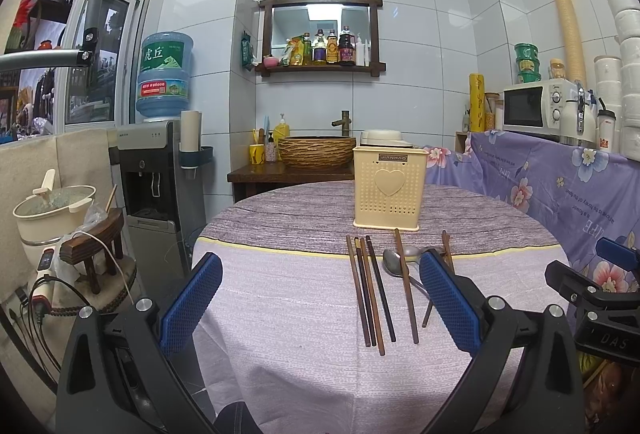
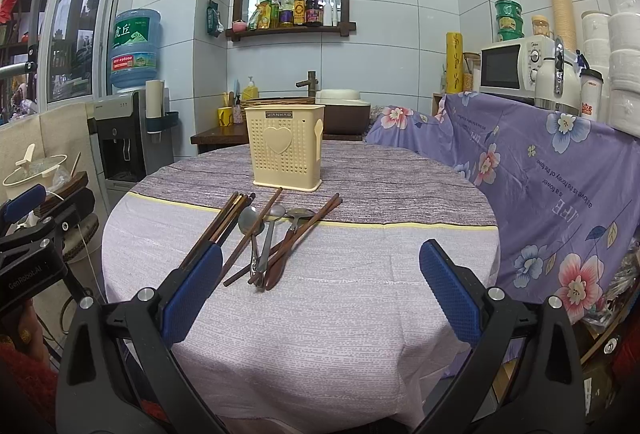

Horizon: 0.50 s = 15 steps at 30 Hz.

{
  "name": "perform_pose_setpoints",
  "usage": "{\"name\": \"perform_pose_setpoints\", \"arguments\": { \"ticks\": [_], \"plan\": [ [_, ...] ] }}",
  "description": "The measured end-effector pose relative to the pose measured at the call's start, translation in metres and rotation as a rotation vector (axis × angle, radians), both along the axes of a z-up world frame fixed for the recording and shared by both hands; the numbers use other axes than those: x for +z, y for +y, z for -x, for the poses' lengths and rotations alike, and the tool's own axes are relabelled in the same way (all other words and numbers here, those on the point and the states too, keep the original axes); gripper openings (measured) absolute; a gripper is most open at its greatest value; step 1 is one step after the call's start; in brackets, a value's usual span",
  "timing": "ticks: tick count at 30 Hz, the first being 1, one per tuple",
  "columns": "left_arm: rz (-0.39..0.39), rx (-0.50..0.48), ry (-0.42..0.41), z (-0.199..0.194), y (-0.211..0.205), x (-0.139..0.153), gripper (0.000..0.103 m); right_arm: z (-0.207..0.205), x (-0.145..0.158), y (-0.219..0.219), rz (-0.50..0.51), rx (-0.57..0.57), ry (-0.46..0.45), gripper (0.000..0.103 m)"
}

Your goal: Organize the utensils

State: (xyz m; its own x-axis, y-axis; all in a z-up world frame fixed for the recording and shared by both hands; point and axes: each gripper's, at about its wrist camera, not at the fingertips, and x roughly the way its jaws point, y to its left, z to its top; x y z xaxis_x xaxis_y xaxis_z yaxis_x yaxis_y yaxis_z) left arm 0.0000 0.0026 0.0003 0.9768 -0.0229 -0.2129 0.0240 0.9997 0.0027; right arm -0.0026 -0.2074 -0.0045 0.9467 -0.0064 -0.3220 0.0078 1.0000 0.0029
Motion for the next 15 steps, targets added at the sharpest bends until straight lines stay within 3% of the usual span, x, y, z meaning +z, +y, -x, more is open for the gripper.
{"name": "perform_pose_setpoints", "arguments": {
  "ticks": [15],
  "plan": [
    [-0.003, 0.000, 0.001, 0.0005, -0.0005, -0.0010, 0.098, -0.0006, -0.0007, 0.0004, -0.001, 0.002, 0.001, 0.097]
  ]
}}
